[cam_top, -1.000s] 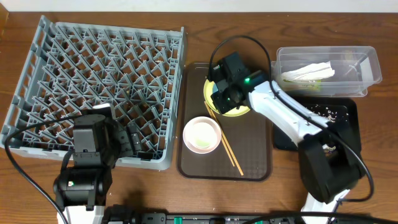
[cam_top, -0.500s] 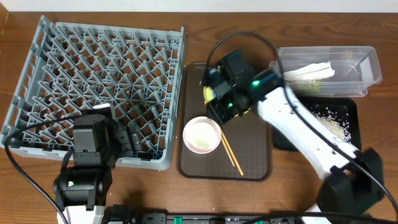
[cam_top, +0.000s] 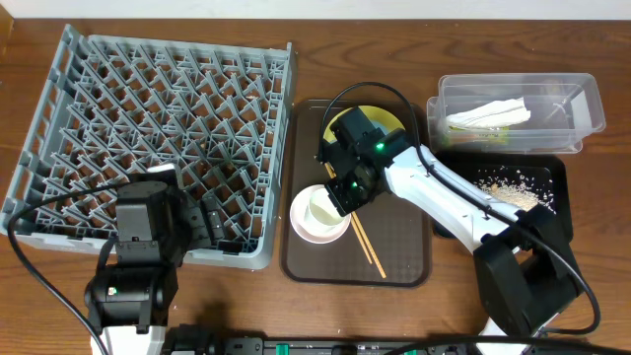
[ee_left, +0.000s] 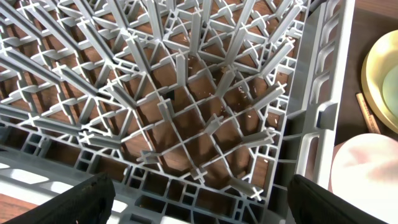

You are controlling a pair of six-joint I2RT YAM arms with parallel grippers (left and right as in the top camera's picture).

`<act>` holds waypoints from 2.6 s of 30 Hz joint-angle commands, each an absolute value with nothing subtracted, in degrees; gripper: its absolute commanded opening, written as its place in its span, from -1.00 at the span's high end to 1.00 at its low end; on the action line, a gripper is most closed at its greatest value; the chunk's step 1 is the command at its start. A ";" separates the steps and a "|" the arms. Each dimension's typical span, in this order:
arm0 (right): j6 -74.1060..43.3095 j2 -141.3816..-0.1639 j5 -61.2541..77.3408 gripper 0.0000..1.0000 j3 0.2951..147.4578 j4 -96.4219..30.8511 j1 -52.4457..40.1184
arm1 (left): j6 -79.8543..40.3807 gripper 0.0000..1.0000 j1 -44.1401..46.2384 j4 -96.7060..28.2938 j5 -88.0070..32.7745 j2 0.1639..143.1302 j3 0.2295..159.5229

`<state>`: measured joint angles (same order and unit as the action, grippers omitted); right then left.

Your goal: Sort waste into correct bins and load items into the dishwasher

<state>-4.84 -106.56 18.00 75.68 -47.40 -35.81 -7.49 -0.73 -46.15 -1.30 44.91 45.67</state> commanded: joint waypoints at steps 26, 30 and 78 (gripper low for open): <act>-10.66 -100.12 62.76 0.97 92.77 -42.70 -18.06 | -15.00 -0.83 -0.93 -1.87 -70.06 61.80 46.74; -10.66 -100.12 71.46 0.98 92.77 -42.00 -18.09 | -19.49 -0.83 -0.93 5.82 -74.13 64.36 46.74; -10.68 -100.12 77.47 0.97 92.77 -42.74 -21.85 | -30.96 -0.59 3.05 27.35 -81.38 64.73 46.74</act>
<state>-10.28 -100.12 77.60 92.29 -42.48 -21.61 -31.16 2.74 26.46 -80.64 64.84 45.89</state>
